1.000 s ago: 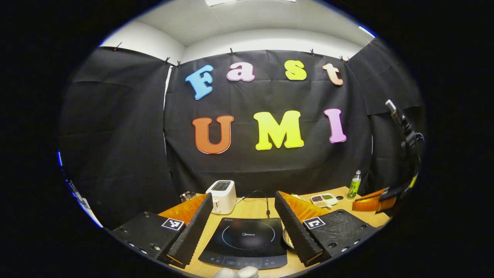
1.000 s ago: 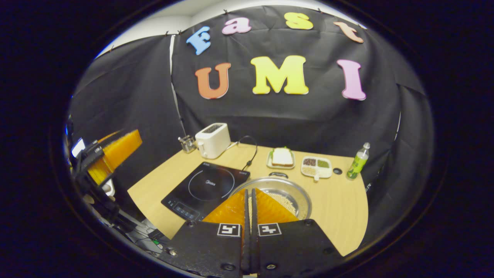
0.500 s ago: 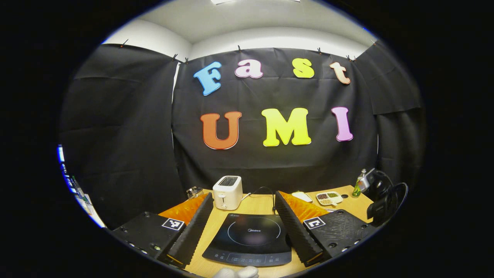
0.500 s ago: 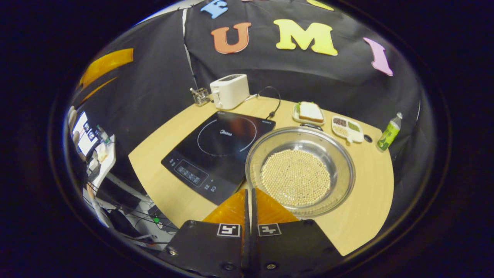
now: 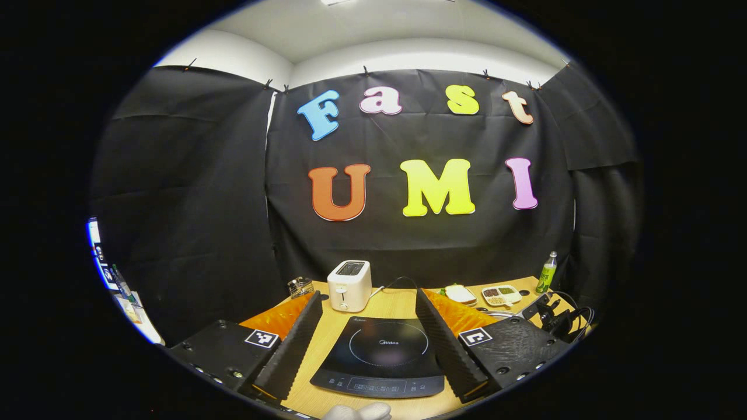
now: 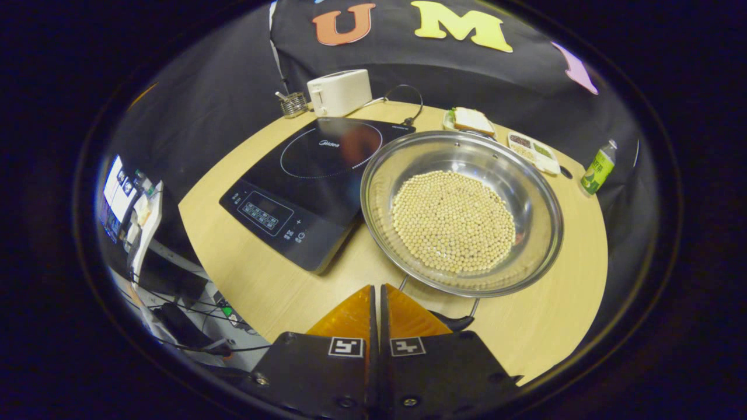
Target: First push the handle of the pot to place it horizontally, then grasp the pot with both hands and set it on the induction cooktop.
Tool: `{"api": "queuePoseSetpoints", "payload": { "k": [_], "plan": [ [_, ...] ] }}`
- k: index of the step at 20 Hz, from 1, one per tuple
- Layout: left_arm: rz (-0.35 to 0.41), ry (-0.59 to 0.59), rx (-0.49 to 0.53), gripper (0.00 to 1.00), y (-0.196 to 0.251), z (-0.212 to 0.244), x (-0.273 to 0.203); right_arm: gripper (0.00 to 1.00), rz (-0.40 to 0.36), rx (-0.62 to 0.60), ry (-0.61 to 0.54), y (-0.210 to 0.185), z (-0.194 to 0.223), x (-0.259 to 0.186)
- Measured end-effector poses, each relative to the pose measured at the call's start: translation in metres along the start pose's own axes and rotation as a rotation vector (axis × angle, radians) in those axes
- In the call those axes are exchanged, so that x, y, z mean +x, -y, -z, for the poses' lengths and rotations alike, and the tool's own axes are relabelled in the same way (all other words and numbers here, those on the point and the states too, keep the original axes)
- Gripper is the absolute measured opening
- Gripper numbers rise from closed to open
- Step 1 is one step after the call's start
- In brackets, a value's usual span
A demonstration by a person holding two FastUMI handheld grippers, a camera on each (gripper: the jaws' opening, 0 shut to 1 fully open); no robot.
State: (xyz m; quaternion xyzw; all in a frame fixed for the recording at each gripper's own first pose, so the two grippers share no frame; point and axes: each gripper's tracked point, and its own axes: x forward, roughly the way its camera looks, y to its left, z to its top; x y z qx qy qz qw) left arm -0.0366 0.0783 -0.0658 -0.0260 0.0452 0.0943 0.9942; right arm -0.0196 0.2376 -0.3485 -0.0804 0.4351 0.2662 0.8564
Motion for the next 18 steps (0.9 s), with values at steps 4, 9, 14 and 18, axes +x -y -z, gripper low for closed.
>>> {"api": "queuePoseSetpoints", "payload": {
  "k": [4, 9, 14, 18],
  "plan": [
    [-0.001, -0.003, 0.020, 0.96, 0.001, 0.002, -0.001, 0.04, 0.005, -0.029, 0.001, 0.001, 0.003, 0.001],
    [0.008, -0.014, 0.018, 0.96, 0.005, 0.004, -0.003, 0.00, 0.018, 0.000, -0.017, 0.013, 0.015, 0.002],
    [0.021, -0.020, 0.018, 0.96, 0.013, 0.006, 0.002, 0.04, 0.049, 0.042, -0.024, 0.036, 0.020, 0.001],
    [0.034, -0.026, 0.024, 0.96, 0.019, 0.007, 0.007, 0.00, 0.080, 0.077, -0.033, 0.057, 0.024, 0.000]
  ]
}}
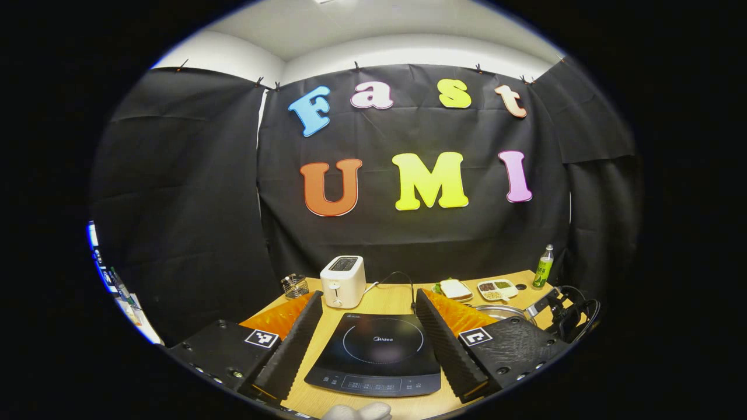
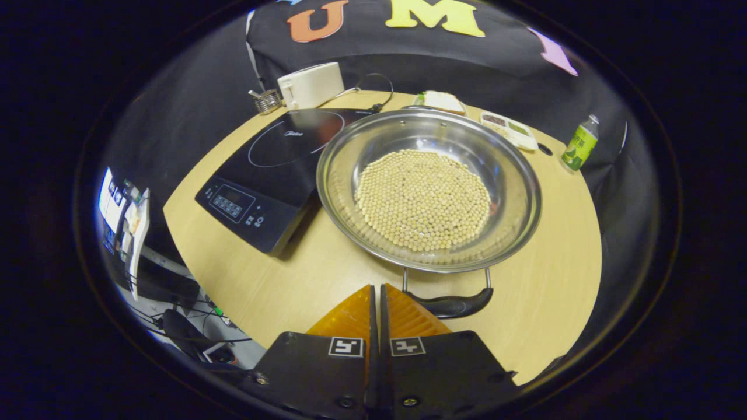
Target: First push the handle of the pot to place it horizontally, then grasp the pot with both hands and set it on the induction cooktop.
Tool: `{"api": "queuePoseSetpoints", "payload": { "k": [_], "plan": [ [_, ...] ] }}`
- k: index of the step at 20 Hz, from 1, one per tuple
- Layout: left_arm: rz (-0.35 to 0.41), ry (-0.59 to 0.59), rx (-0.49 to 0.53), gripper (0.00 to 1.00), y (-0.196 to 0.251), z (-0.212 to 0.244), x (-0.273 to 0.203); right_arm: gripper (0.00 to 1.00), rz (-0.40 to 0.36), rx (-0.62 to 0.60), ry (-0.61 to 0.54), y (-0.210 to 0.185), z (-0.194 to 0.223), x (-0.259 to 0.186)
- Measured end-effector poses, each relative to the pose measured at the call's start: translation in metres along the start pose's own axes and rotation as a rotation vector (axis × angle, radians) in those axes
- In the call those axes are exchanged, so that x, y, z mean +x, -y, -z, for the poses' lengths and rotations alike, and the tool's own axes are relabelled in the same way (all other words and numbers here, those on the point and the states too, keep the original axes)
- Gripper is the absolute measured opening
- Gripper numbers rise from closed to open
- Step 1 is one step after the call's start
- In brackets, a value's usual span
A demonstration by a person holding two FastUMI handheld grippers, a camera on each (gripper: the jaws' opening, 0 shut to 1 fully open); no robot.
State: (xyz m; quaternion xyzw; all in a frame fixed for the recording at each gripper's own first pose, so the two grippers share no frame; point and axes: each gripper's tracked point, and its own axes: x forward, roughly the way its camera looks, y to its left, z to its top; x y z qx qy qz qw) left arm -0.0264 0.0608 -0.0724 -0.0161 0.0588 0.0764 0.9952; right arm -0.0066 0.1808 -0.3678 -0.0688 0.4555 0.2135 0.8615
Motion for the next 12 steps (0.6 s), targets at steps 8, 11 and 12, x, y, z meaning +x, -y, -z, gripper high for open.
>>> {"api": "queuePoseSetpoints", "payload": {
  "k": [8, 11, 12],
  "plan": [
    [0.030, -0.011, -0.002, 0.96, 0.013, 0.002, 0.012, 0.01, 0.058, 0.043, 0.001, 0.038, -0.002, 0.002],
    [0.040, -0.013, 0.000, 0.96, 0.017, 0.001, 0.016, 0.00, 0.086, 0.047, 0.002, 0.054, -0.003, 0.002],
    [0.045, -0.018, -0.002, 0.96, 0.018, 0.003, 0.018, 0.01, 0.098, 0.055, 0.003, 0.060, -0.004, 0.002]
  ]
}}
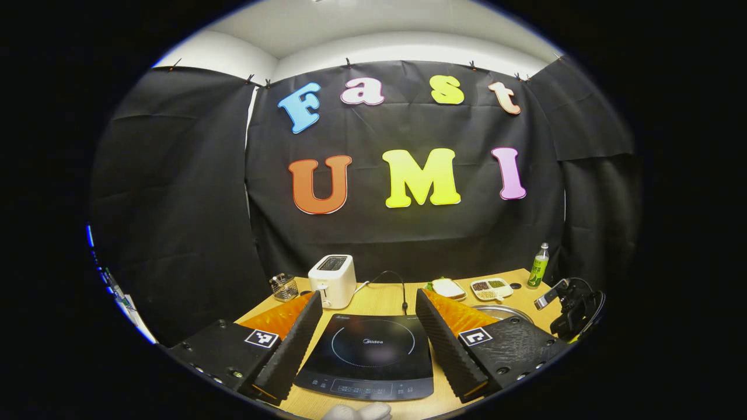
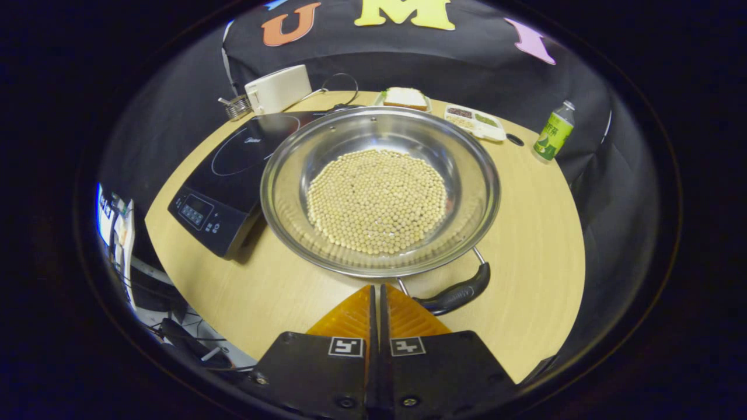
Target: First push the handle of the pot to place it horizontally, then grasp the pot with both hands and set it on the induction cooktop.
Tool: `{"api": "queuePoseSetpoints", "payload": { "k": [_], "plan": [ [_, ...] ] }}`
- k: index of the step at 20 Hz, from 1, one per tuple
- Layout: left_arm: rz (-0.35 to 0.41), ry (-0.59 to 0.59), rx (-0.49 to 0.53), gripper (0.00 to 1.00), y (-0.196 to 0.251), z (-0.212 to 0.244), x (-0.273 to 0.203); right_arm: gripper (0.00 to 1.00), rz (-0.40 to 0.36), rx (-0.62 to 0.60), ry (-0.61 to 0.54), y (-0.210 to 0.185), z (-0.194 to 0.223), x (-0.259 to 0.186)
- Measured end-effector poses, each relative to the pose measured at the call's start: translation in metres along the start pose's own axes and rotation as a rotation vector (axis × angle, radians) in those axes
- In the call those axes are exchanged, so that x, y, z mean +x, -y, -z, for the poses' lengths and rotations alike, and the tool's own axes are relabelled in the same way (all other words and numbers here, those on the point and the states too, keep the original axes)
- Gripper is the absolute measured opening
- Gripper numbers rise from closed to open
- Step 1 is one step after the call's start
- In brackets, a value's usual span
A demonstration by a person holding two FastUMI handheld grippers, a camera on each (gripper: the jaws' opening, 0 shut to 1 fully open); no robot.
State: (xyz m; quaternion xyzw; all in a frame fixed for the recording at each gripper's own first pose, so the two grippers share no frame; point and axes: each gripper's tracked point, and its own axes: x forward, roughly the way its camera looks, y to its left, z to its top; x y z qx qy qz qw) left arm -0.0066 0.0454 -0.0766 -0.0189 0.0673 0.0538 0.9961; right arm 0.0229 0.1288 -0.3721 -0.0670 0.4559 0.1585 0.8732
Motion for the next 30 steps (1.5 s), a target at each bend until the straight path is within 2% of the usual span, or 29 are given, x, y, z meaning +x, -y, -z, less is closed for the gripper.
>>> {"api": "queuePoseSetpoints", "payload": {
  "k": [6, 8, 9, 14, 15, 21, 27, 28, 29, 30],
  "plan": [
    [0.034, -0.001, 0.017, 0.96, 0.009, -0.001, 0.004, 0.00, 0.044, 0.031, 0.003, 0.027, -0.003, 0.004],
    [0.029, -0.004, 0.032, 0.96, 0.007, 0.000, 0.004, 0.00, 0.056, 0.039, 0.004, 0.037, -0.006, 0.006],
    [0.028, -0.009, 0.034, 0.96, 0.006, 0.001, 0.004, 0.04, 0.058, 0.042, 0.004, 0.042, -0.007, 0.006],
    [-0.002, -0.036, 0.033, 0.96, 0.003, 0.005, 0.007, 0.00, 0.073, 0.007, -0.008, 0.066, -0.014, 0.011],
    [-0.009, -0.042, 0.028, 0.96, 0.003, 0.007, 0.008, 0.04, 0.071, -0.004, -0.011, 0.071, -0.015, 0.012],
    [-0.041, -0.078, 0.027, 0.96, 0.003, 0.014, 0.009, 0.00, 0.100, -0.101, -0.030, 0.105, -0.027, 0.019],
    [-0.080, -0.093, 0.018, 0.96, 0.002, 0.019, 0.012, 0.04, 0.107, -0.194, -0.043, 0.126, -0.039, 0.025],
    [-0.086, -0.096, 0.019, 0.96, 0.002, 0.020, 0.013, 0.01, 0.109, -0.216, -0.046, 0.129, -0.041, 0.027],
    [-0.097, -0.101, 0.024, 0.96, 0.002, 0.021, 0.013, 0.04, 0.112, -0.238, -0.046, 0.133, -0.044, 0.028],
    [-0.104, -0.102, 0.028, 0.96, 0.001, 0.020, 0.012, 0.00, 0.115, -0.257, -0.047, 0.137, -0.047, 0.029]
  ]
}}
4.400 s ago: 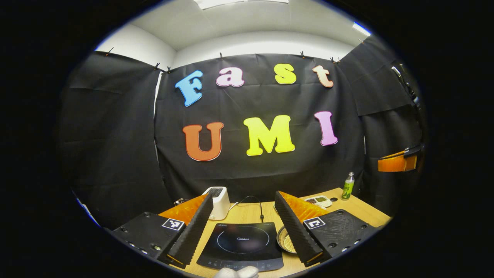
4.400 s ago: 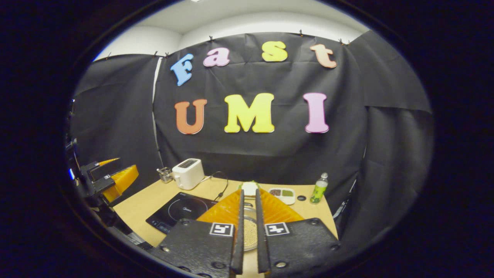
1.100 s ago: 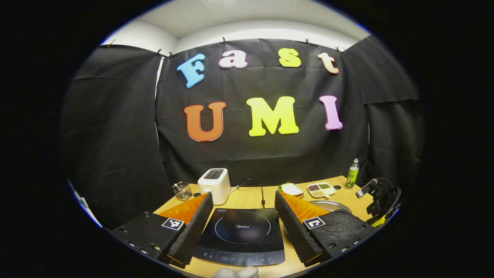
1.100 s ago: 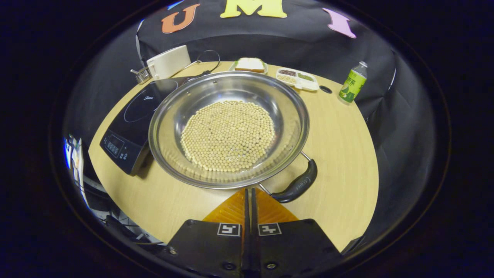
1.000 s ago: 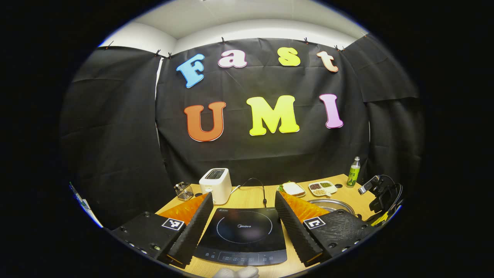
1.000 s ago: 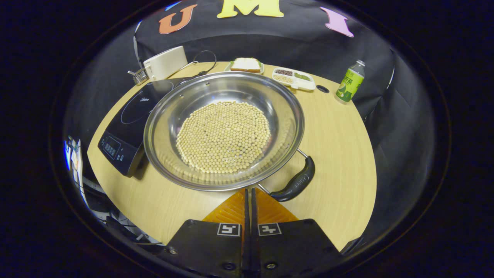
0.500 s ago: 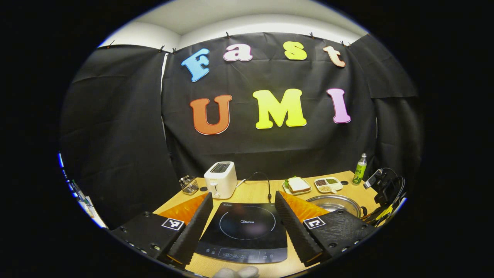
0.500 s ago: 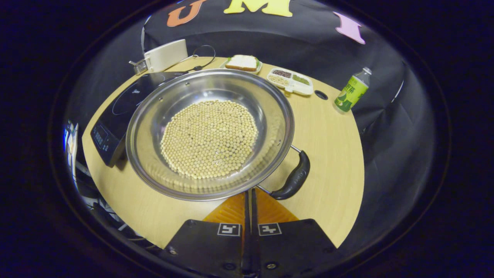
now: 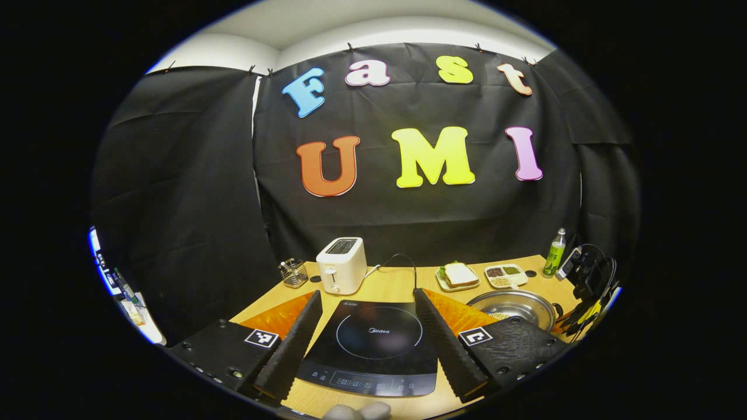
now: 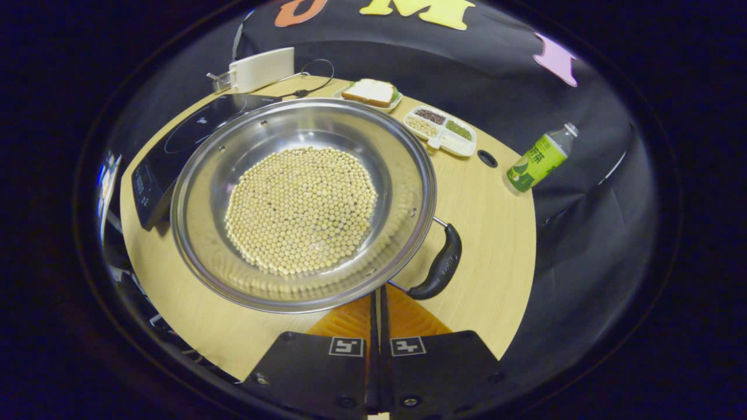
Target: First push the handle of the pot to place it horizontally, then grasp the pot with both hands and set it on the induction cooktop.
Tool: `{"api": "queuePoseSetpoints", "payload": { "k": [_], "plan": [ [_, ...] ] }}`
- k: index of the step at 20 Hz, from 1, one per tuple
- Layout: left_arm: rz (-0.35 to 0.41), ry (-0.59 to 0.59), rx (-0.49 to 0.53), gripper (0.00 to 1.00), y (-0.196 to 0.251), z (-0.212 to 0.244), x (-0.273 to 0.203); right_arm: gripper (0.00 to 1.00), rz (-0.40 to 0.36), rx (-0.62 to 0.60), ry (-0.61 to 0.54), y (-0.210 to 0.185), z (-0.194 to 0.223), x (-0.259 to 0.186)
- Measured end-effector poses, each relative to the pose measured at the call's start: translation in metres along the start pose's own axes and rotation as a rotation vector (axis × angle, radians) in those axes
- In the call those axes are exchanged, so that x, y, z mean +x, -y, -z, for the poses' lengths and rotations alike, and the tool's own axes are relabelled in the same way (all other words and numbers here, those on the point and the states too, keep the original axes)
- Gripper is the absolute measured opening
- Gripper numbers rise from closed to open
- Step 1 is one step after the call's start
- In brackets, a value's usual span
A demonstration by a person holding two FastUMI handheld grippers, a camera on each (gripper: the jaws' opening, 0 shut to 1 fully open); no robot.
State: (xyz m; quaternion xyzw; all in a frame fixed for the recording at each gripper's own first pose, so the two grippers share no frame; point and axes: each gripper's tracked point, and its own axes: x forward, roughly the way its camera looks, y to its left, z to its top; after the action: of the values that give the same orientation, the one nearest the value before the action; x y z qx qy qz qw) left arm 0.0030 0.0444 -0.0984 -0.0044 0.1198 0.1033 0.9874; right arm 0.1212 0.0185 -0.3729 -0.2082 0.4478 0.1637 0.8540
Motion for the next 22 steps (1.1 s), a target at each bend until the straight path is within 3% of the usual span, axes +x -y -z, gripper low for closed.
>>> {"api": "queuePoseSetpoints", "payload": {
  "k": [2, 9, 14, 16, 17, 18, 19, 20, 21, 22],
  "plan": [
    [-0.015, -0.004, 0.001, 0.96, 0.001, 0.001, 0.000, 0.04, 0.006, -0.030, 0.000, 0.007, -0.003, 0.003],
    [-0.050, -0.025, -0.014, 0.97, 0.010, 0.005, 0.004, 0.01, 0.008, -0.044, 0.005, 0.030, -0.015, 0.014],
    [0.019, -0.004, -0.016, 0.96, 0.034, 0.004, 0.013, 0.02, 0.000, 0.020, 0.078, 0.032, -0.017, 0.005],
    [0.042, -0.009, -0.034, 0.96, 0.041, 0.008, 0.019, 0.18, 0.001, 0.053, 0.104, 0.033, -0.010, -0.004],
    [0.047, -0.018, -0.032, 0.96, 0.044, 0.013, 0.023, 0.32, 0.001, 0.067, 0.109, 0.034, -0.007, -0.007],
    [0.054, -0.031, -0.027, 0.96, 0.047, 0.018, 0.027, 0.40, 0.002, 0.077, 0.116, 0.033, -0.003, -0.014],
    [0.064, -0.043, -0.024, 0.96, 0.050, 0.023, 0.031, 0.41, 0.009, 0.086, 0.121, 0.035, 0.001, -0.018],
    [0.080, -0.053, -0.025, 0.96, 0.055, 0.027, 0.034, 0.51, 0.021, 0.100, 0.128, 0.039, 0.005, -0.023],
    [0.090, -0.062, -0.023, 0.96, 0.059, 0.031, 0.038, 0.69, 0.028, 0.117, 0.136, 0.041, 0.008, -0.028],
    [0.098, -0.071, -0.019, 0.97, 0.063, 0.036, 0.042, 0.74, 0.030, 0.138, 0.147, 0.041, 0.010, -0.034]
  ]
}}
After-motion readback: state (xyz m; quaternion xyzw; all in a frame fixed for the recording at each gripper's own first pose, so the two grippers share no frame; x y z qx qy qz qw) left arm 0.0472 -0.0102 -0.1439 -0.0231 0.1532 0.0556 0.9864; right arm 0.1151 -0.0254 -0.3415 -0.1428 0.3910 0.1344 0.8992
